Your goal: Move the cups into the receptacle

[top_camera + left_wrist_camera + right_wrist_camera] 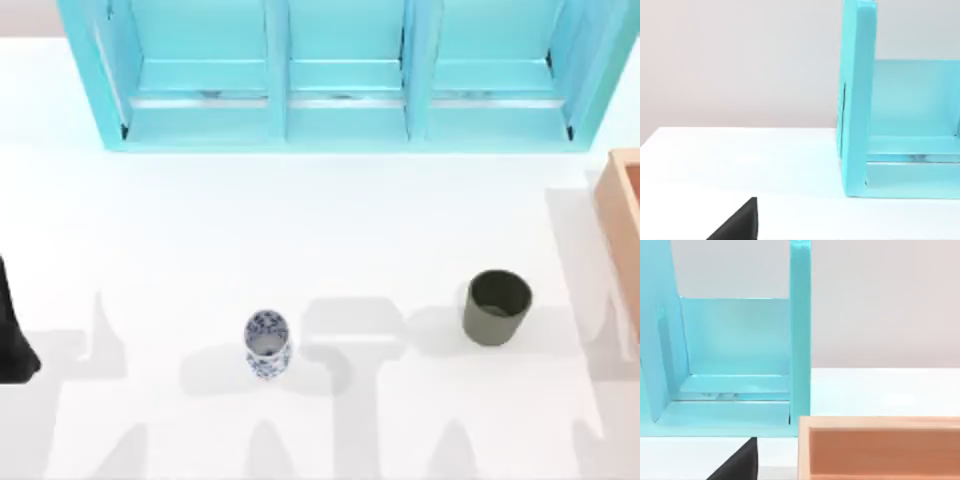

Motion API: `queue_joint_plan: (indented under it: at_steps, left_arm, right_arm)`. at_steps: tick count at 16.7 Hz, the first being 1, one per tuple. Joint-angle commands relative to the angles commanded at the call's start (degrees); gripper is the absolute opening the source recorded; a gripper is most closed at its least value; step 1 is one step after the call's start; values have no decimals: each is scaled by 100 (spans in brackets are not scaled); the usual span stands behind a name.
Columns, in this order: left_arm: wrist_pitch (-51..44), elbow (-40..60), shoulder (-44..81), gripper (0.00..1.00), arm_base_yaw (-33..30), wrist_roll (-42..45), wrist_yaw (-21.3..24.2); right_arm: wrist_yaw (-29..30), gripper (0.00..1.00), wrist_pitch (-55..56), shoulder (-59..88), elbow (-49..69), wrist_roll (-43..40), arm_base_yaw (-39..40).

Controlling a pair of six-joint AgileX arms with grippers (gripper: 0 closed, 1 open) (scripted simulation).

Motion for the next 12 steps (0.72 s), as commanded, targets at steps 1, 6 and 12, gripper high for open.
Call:
queue_joint_plan:
  at_steps: [1, 6, 12]
  left_arm:
    - [0, 0, 0, 100, 0, 0, 0]
    - [0, 0, 0, 100, 0, 0, 0]
    - [0, 0, 0, 100, 0, 0, 0]
  right_arm:
    - [0, 100, 0, 0, 0, 0, 0]
    - [88, 100, -500, 533, 546, 316, 468]
    - [410, 100, -2188, 3028, 3199, 1540, 1868]
